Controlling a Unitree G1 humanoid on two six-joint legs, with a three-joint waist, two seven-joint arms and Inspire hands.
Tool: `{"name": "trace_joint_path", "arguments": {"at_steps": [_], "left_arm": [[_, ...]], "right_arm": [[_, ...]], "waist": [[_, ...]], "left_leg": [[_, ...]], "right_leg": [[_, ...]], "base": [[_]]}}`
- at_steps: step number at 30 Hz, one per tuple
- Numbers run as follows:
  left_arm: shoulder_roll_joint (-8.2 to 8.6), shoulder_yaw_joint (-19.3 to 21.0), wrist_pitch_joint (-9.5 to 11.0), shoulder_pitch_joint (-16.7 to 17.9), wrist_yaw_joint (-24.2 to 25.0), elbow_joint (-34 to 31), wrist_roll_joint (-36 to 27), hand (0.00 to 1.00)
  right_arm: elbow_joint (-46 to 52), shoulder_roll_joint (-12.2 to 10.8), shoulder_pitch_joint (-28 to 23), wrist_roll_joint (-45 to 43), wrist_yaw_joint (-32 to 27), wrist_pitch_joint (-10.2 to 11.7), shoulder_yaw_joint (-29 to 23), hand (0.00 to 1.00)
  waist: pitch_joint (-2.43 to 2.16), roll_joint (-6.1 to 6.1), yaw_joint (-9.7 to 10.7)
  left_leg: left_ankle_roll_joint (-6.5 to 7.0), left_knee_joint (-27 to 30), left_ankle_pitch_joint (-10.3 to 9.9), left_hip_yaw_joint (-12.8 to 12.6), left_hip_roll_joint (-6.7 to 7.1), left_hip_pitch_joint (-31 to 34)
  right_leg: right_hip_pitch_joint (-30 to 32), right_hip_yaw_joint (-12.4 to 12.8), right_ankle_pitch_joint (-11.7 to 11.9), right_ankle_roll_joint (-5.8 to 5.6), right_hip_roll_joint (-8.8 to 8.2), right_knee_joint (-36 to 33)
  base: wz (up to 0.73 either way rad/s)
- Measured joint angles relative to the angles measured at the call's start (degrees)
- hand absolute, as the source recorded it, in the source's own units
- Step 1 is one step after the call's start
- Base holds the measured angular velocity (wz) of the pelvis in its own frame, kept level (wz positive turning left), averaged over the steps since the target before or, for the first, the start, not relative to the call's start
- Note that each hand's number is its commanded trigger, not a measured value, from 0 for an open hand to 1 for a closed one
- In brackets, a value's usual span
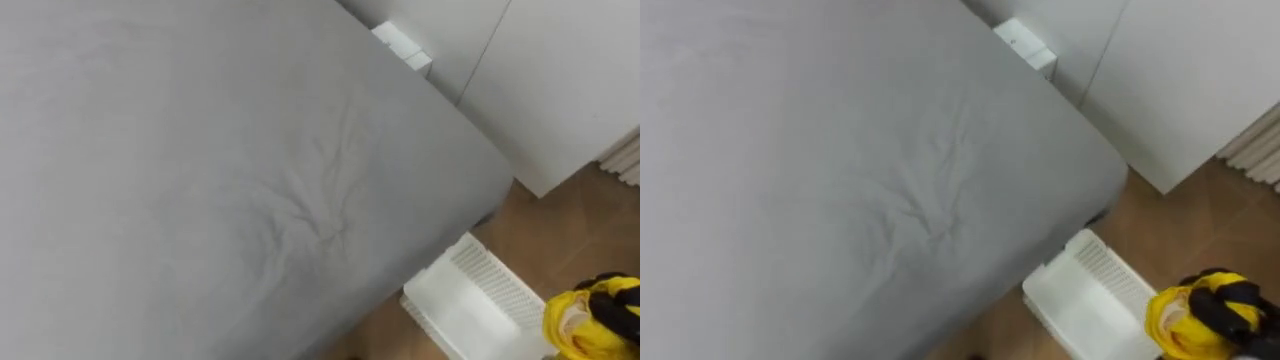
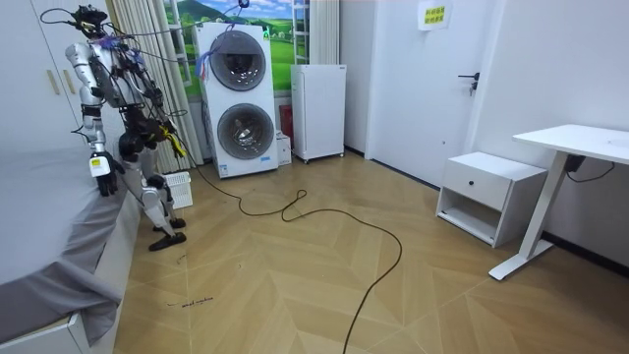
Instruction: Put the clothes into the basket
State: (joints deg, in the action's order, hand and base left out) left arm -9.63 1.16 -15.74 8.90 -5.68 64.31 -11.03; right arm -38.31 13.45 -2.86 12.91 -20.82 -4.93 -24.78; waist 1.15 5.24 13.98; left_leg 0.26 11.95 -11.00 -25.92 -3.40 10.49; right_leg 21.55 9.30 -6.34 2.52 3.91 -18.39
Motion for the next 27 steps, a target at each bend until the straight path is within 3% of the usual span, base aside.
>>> {"name": "trace_joint_path", "arguments": {"at_steps": [1, 2, 3, 4, 5, 9, 13, 17, 20, 27], "left_arm": [[0.00, -0.64, 0.06, -0.26, -0.01, 0.00, -0.78, 0.00], [0.13, -1.43, 0.11, -0.76, 0.00, 0.03, -1.25, 0.00], [0.18, -1.43, 0.21, -0.98, 0.00, 0.18, -1.26, 0.00], [0.16, -1.46, 0.45, -1.80, 0.00, 1.22, -1.95, 0.00], [0.15, -1.49, 0.45, -2.96, 0.01, 2.35, -2.59, 0.00], [0.17, -2.74, 0.89, -5.70, 0.06, 4.36, -5.80, 0.00], [0.16, -4.72, 2.05, -6.21, 0.06, 4.37, -7.55, 0.00], [0.16, -6.02, 3.67, -6.29, 0.05, 4.36, -7.57, 0.00], [0.15, -7.08, 3.76, -6.56, -0.08, 4.37, -7.56, 0.00], [-0.02, -8.31, 4.84, -6.57, -0.08, 4.37, -7.53, 0.00]], "right_arm": [[-0.77, 0.02, 0.48, 0.00, -0.07, 0.15, 0.01, 0.75], [-2.94, 0.18, 1.87, -0.02, -0.37, 0.44, 0.00, 0.56], [-4.06, 0.21, 2.64, -0.01, -0.43, 0.53, 0.00, 0.52], [-6.39, 0.24, 4.31, 0.30, -0.49, 0.74, 0.09, 0.31], [-8.60, 0.49, 5.55, 0.70, -0.64, 1.22, 0.77, 0.00], [-14.08, 1.79, 9.46, 2.03, -0.56, 2.53, 3.51, 0.00], [-18.76, 3.16, 11.66, 2.69, 0.37, 3.53, 4.64, 0.00], [-22.00, 4.52, 12.50, 4.57, 0.99, 4.63, 5.65, 0.00], [-24.43, 5.34, 13.97, 5.07, 0.99, 5.07, 5.63, 0.00], [-25.61, 5.39, 14.20, 5.05, 1.00, 6.14, 5.73, 0.00]], "waist": [[-0.03, 0.34, 0.00], [-0.04, 1.07, -0.08], [-0.09, 1.28, -0.18], [-0.10, 1.69, -0.21], [-0.13, 2.15, -0.30], [-0.05, 3.43, -1.64], [-0.12, 4.07, -2.85], [-0.12, 4.10, -3.39], [-0.12, 4.09, -3.37], [-0.10, 4.07, -3.44]], "left_leg": [[0.11, 0.15, 0.06, -0.03, 0.10, 0.68], [0.15, 0.60, 0.08, -0.35, 0.11, 1.83], [0.15, 0.81, 0.08, -0.57, 0.12, 2.29], [0.16, 1.15, 0.09, -0.83, 0.12, 3.11], [0.25, 1.71, 0.03, -0.80, 0.06, 3.95], [0.33, 2.88, 0.04, -0.62, 0.09, 6.44], [0.44, 3.29, 0.12, -0.48, 0.10, 7.15], [0.77, 3.39, 0.40, -0.03, 0.16, 7.36], [0.89, 3.49, 0.47, -0.02, 0.29, 7.46], [1.05, 3.80, 0.56, -0.03, 0.39, 7.93]], "right_leg": [[0.80, 0.07, 0.00, -0.01, -0.08, -0.44], [2.03, 0.27, 0.10, -0.11, -0.12, -0.81], [2.70, 0.46, 0.13, -0.12, -0.12, -1.23], [3.77, 0.73, 0.13, -0.12, -0.09, -1.88], [4.61, 0.76, 0.12, -0.11, -0.06, -2.38], [7.46, 0.96, 0.16, -0.04, -0.05, -3.82], [8.18, 0.19, -0.08, 0.22, -0.40, -4.50], [8.16, -1.46, -0.28, 0.42, -1.15, -4.60], [8.12, -1.68, -0.45, 0.24, -1.47, -4.63], [8.24, -1.96, -0.60, 0.01, -1.80, -4.64]], "base": [[0.00], [-0.04], [-0.09], [-0.07], [-0.05], [0.00], [0.05], [0.13], [0.09], [0.05]]}}
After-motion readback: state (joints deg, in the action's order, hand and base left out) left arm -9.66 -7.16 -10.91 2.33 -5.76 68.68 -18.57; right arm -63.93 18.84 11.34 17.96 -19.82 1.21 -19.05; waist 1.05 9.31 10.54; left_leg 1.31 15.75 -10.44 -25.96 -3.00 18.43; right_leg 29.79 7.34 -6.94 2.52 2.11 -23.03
